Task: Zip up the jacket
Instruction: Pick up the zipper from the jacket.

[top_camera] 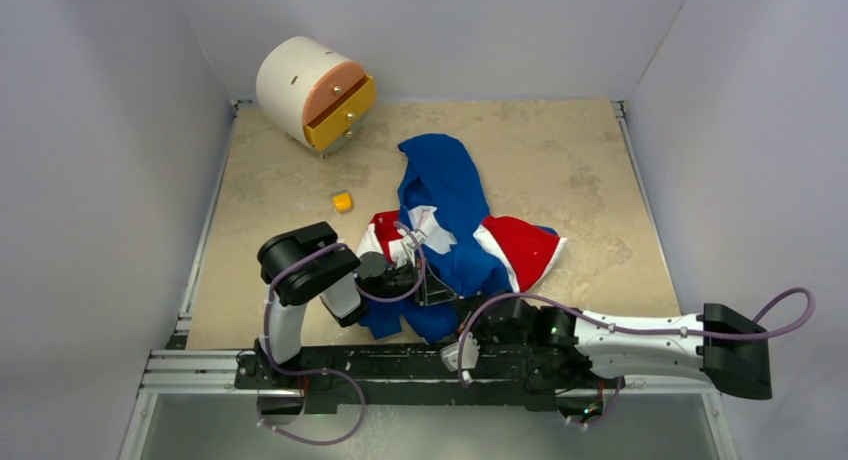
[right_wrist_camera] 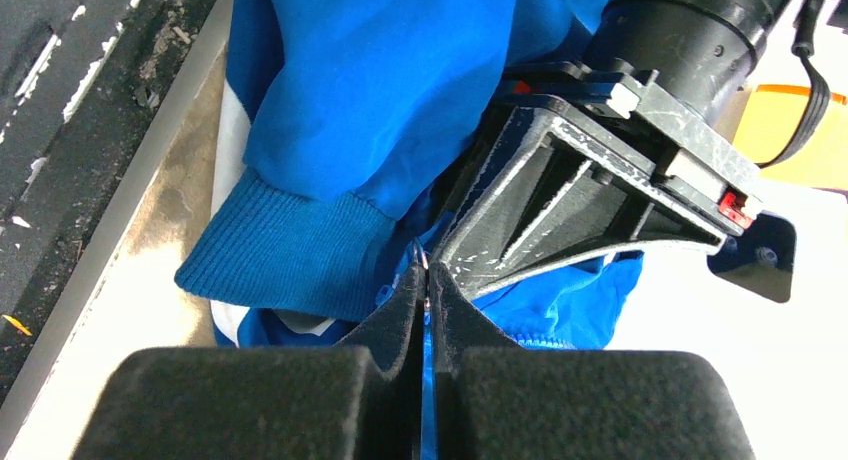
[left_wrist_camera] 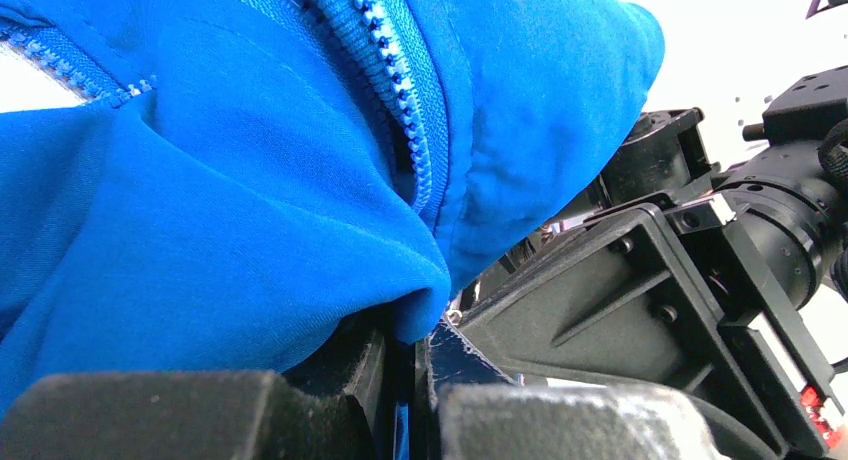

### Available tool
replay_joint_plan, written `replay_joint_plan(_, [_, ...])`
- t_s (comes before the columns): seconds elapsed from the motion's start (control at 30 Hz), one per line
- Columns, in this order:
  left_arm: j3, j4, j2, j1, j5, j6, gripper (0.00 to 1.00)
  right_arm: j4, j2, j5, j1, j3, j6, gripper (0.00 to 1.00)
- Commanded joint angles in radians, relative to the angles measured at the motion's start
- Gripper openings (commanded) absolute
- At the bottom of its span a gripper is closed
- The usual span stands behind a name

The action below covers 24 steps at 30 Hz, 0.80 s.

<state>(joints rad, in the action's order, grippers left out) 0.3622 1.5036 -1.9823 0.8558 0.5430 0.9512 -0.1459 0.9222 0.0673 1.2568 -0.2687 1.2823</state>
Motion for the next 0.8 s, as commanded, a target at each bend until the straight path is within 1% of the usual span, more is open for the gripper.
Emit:
replay_joint_plan(0.0, [-0.003, 0.222, -0.013, 0.012, 0.041, 0.012, 0.0, -0.044, -0.045, 0.026, -0.004, -0.014, -0.074, 0.0])
replay_joint_plan(0.17, [-0.003, 0.221, -0.014, 0.012, 0.04, 0.017, 0.0, -0.024, -0.096, 0.034, -0.004, -0.032, -0.198, 0.0])
replay_joint_plan(0.47, [-0.009, 0.223, -0.01, 0.012, 0.038, 0.015, 0.0, -0.03, -0.116, 0.056, -0.004, -0.036, -0.31, 0.0])
replay_joint_plan(0.6, [-0.011, 0.222, -0.009, 0.012, 0.038, 0.015, 0.0, -0.041, -0.126, 0.103, -0.005, -0.042, -0.373, 0.0])
replay_joint_plan(0.77, [-0.011, 0.222, -0.009, 0.013, 0.04, 0.017, 0.0, -0.089, -0.123, 0.197, -0.004, -0.044, -0.494, 0.0])
